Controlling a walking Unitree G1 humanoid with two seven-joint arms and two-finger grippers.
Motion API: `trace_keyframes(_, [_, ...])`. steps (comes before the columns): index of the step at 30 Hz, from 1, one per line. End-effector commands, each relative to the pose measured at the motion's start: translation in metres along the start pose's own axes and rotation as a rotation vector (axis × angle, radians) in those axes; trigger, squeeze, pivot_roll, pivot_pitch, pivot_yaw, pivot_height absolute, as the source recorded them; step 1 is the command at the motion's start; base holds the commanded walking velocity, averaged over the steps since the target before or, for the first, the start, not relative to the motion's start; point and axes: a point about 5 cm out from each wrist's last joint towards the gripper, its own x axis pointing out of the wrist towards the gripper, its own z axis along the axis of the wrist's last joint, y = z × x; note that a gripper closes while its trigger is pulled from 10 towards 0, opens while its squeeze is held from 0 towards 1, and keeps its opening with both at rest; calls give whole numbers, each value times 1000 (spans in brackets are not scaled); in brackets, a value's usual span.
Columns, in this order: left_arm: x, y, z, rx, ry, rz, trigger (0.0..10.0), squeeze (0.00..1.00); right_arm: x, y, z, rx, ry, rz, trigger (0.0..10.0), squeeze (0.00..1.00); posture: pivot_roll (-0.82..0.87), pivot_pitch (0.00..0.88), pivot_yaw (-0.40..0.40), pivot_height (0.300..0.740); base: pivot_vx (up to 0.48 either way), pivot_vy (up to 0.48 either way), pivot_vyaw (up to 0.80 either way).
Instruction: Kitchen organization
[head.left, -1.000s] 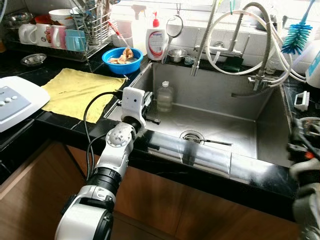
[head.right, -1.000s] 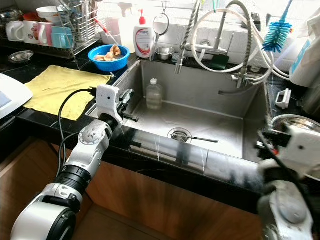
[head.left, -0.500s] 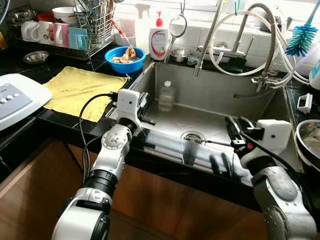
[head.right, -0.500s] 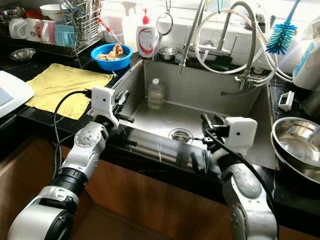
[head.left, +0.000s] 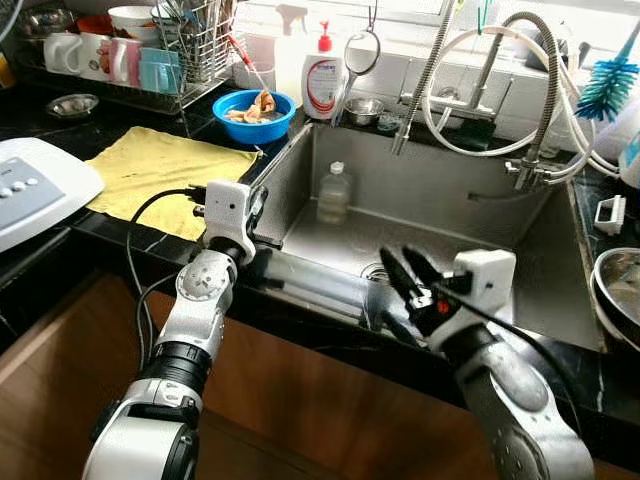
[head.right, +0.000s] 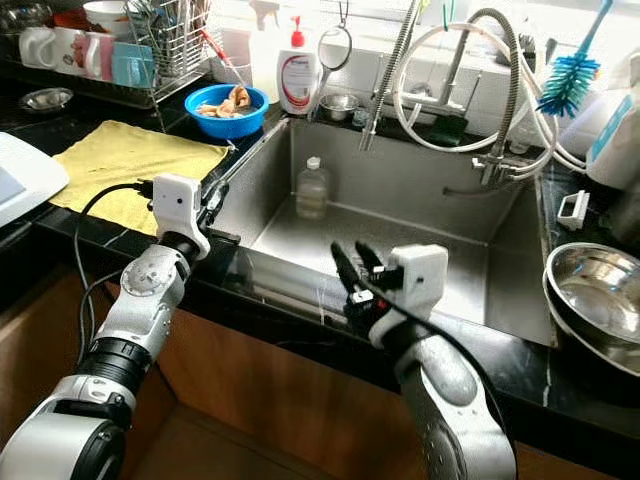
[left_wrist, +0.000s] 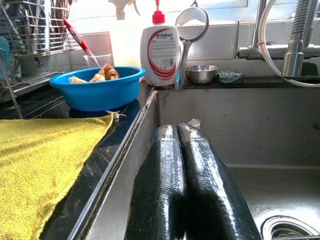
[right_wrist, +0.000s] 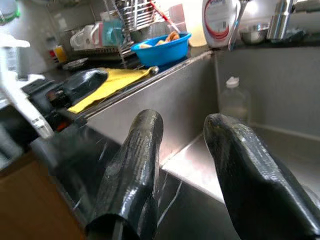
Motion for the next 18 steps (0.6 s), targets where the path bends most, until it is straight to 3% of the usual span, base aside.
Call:
trace_keyframes(1, [-2, 3, 4, 18, -29, 11, 10000, 0, -8, 7, 5, 23, -17, 22, 10000, 0, -8, 6, -81, 740, 0, 0, 0])
trace_keyframes(14, [-9, 14, 2, 40, -21, 34, 10000, 0, -44, 39, -1, 180, 3, 46, 10000, 0, 1, 23, -94, 740, 0, 0, 0])
trace_keyframes(18, [-10, 14, 1, 43, -14, 31, 10000, 0, -51, 38, -2, 186, 15, 10, 10000, 0, -5, 24, -86, 740, 0, 0, 0])
